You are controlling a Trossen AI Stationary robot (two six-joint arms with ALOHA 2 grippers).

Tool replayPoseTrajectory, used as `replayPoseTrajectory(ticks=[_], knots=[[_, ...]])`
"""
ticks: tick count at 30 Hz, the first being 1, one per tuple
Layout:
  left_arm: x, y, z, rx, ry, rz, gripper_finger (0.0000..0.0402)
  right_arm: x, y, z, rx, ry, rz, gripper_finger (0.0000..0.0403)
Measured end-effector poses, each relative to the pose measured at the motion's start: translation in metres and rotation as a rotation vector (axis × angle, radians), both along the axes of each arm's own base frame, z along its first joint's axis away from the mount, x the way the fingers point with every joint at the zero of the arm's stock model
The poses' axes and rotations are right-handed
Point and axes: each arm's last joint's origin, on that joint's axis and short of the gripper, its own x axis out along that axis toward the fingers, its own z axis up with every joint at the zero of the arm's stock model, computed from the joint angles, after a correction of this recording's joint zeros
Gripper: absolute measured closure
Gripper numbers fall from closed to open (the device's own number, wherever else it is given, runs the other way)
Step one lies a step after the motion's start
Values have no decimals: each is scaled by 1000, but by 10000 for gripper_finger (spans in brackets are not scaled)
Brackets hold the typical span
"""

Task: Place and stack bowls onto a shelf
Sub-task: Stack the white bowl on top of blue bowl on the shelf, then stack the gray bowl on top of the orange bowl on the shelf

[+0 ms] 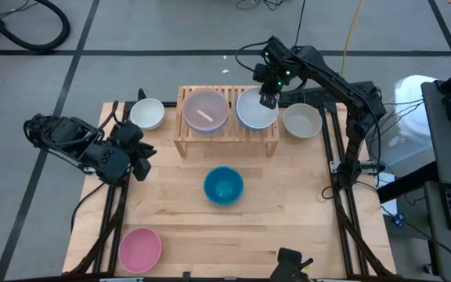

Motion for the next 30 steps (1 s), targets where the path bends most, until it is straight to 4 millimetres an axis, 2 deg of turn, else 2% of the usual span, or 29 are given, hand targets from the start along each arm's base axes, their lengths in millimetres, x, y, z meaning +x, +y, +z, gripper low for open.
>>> replayPoseTrajectory(ticks=[7, 14, 20, 30], knots=[[0, 0, 0, 0, 0, 0, 319, 1, 6, 5, -25, -18, 28, 327], [0, 0, 0, 3, 4, -7, 319, -6, 21, 38, -163, -163, 71, 301], [0, 0, 0, 14, 10, -22, 319, -28, 43, 75, -270, -289, 90, 299], [0, 0, 0, 8, 7, -15, 319, -70, 75, 106, -291, -351, 53, 328]])
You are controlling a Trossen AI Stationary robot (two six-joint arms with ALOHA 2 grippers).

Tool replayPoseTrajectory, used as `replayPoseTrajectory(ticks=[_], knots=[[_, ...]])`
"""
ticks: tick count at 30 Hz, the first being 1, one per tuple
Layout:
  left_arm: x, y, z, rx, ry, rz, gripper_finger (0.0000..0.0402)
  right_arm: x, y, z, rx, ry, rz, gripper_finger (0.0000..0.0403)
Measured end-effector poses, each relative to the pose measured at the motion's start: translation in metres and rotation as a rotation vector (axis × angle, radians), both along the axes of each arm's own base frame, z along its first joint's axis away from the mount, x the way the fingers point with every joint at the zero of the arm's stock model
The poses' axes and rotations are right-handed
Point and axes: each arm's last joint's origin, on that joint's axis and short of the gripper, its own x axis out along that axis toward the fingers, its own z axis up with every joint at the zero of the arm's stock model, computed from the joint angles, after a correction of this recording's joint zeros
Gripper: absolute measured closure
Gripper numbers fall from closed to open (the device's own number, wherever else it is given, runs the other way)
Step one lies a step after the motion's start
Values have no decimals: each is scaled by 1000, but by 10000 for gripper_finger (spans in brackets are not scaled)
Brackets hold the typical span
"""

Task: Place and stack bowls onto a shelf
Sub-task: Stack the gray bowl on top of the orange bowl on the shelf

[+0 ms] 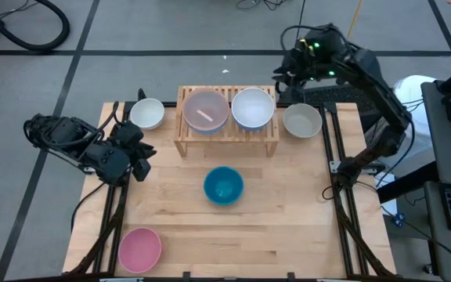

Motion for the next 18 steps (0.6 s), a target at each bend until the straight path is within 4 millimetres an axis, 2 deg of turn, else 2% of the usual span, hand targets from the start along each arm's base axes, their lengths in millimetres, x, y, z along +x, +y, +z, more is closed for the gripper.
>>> replayPoseTrajectory(ticks=[8, 12, 18], knots=[[0, -1, 0, -30, 10, -9, 319, -21, 12, -6, 54, 150, -100, 334], [0, -2, -1, -53, 20, -22, 319, -27, 13, -11, 61, 244, -155, 321], [0, -2, -1, -41, 42, -70, 319, -28, 15, -13, 71, 267, -153, 297]])
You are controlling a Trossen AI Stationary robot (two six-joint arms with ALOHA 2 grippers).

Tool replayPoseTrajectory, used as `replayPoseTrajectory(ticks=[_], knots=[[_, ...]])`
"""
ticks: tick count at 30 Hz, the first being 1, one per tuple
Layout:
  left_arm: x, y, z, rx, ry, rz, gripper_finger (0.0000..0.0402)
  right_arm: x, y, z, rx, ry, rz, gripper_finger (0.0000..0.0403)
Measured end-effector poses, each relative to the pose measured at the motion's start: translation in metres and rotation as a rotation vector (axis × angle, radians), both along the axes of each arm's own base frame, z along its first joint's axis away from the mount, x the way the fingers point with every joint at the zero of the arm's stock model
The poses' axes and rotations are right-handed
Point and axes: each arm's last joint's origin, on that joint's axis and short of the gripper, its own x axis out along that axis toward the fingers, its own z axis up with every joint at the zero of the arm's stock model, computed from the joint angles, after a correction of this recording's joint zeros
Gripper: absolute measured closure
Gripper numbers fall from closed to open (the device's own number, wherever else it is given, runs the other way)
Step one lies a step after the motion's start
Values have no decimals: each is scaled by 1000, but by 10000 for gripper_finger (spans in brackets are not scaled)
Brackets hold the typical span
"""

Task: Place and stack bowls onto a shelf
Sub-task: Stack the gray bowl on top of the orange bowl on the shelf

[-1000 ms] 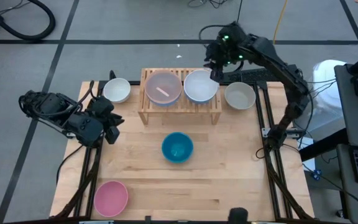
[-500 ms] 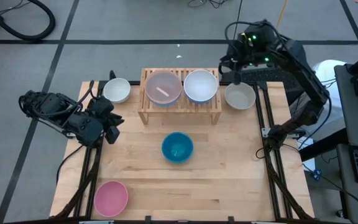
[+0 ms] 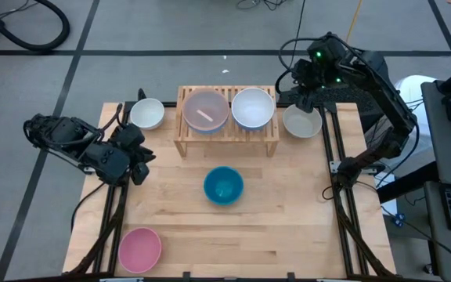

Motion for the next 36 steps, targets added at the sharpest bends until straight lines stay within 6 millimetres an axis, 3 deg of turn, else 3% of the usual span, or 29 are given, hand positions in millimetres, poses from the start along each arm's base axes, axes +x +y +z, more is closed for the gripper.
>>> replayPoseTrajectory(ticks=[7, 18, 23, 30, 36], knots=[[14, -8, -7, 86, 101, -152, 319, 0, 0, 0, -3, -3, 1, 287], [37, -38, -27, -159, 284, -258, 319, -2, 2, 2, -16, 0, 19, 287], [43, -50, -34, -165, 325, -280, 319, -2, 2, 2, -16, 0, 20, 287], [70, -46, -49, -103, 360, -150, 319, -4, 3, 3, -36, 16, 23, 287], [95, -38, -63, -47, 419, -181, 319, -16, 10, 8, -36, 4, -48, 287]])
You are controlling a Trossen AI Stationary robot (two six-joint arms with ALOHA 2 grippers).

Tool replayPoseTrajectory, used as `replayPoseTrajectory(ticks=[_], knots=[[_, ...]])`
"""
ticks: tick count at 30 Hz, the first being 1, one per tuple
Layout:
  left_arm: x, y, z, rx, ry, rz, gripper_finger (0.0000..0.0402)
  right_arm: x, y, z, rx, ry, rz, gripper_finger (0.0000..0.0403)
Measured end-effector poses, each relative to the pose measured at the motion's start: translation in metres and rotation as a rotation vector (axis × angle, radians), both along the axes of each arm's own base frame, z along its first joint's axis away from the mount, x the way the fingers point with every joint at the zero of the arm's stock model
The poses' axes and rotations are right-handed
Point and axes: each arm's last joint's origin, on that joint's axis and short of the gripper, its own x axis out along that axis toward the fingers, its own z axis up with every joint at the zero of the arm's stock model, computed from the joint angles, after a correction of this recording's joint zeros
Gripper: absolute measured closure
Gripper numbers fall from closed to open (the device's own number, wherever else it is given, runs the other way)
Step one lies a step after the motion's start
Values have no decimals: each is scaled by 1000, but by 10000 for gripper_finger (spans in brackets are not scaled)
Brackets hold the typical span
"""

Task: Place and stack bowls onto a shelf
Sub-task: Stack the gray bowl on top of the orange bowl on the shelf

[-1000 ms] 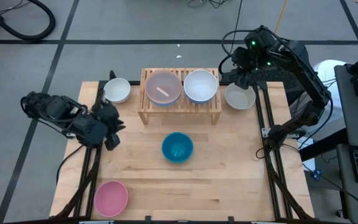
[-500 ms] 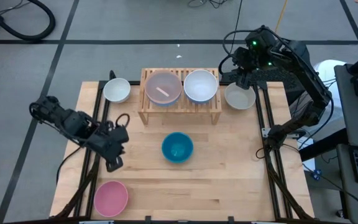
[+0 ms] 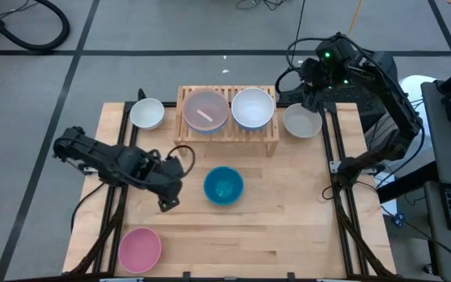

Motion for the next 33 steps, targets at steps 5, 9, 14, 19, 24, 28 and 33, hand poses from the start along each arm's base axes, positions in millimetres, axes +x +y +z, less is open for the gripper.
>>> replayPoseTrajectory(ticks=[5, 9, 14, 19, 24, 28, 33], knots=[[22, 3, -3, 29, -82, -179, 319, -12, 9, 7, 35, -87, -92, 287], [36, 11, 2, 68, -187, -307, 319, -22, 16, 11, 68, -140, -156, 287], [46, 22, 5, 172, -227, -491, 319, -32, 24, 15, 90, -181, -198, 287], [59, 39, 11, 290, -304, -608, 319, -38, 29, 18, 116, -235, -250, 287], [69, 53, 17, 366, -372, -637, 319, -40, 30, 17, 151, -238, -286, 287], [73, 61, 20, 406, -394, -652, 319, -42, 32, 13, 188, -198, -306, 287], [77, 68, 24, 417, -449, -605, 319, -36, 32, 1, 334, -219, -310, 287]])
